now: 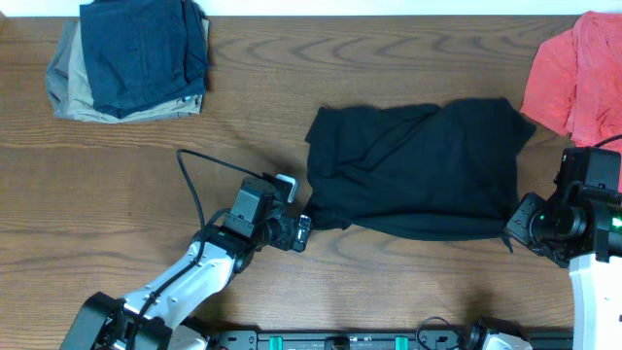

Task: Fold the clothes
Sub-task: 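Reach the left gripper to the shirt's left corner and grasp, then stretch the shirt between both grippers, pulling left gripper leftward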

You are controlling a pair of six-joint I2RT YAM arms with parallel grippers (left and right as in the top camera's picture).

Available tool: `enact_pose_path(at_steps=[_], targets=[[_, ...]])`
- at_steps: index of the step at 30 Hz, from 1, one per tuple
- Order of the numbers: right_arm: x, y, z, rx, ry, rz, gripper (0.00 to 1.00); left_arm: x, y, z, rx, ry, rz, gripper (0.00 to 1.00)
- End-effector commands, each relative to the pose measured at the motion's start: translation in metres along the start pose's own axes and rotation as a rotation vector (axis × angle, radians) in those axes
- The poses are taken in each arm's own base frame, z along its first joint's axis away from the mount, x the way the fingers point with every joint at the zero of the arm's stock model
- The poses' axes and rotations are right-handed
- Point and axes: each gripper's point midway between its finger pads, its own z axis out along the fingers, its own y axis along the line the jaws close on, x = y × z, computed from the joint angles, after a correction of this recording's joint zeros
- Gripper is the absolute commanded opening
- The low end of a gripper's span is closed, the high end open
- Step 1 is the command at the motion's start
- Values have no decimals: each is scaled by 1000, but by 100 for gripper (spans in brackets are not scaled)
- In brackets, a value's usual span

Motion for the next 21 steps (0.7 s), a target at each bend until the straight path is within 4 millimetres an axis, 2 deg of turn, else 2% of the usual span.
enact_pose_path(at_steps=[1,8,9,11,12,13,16,21], targets=[[-3,0,-3,-4,-12,-13,1,-8,-1,0,-5,-19,-5,98],[-3,0,-3,-5,-12,-21,1,-9,-12,0,55,-21,-4,98],[-3,0,-3,-5,-12,-21,1,-9,-15,0,73,-20,-2,92],[-3,0,-3,-5,-12,-21,1,-9,-17,0,81,-17,-3,56],[-3,0,-3,-5,-12,-21,1,-8,-17,0,81,-15,-3,43],[-3,1,-3,-7,-11,-21,1,-8,-17,0,81,-14,-4,32],[-2,1,-3,-11,-9,-21,1,-7,-18,0,89,-12,-3,7],[-4,2,-3,-15,-15,-20,1,-9,-23,-1,116,-17,0,6]])
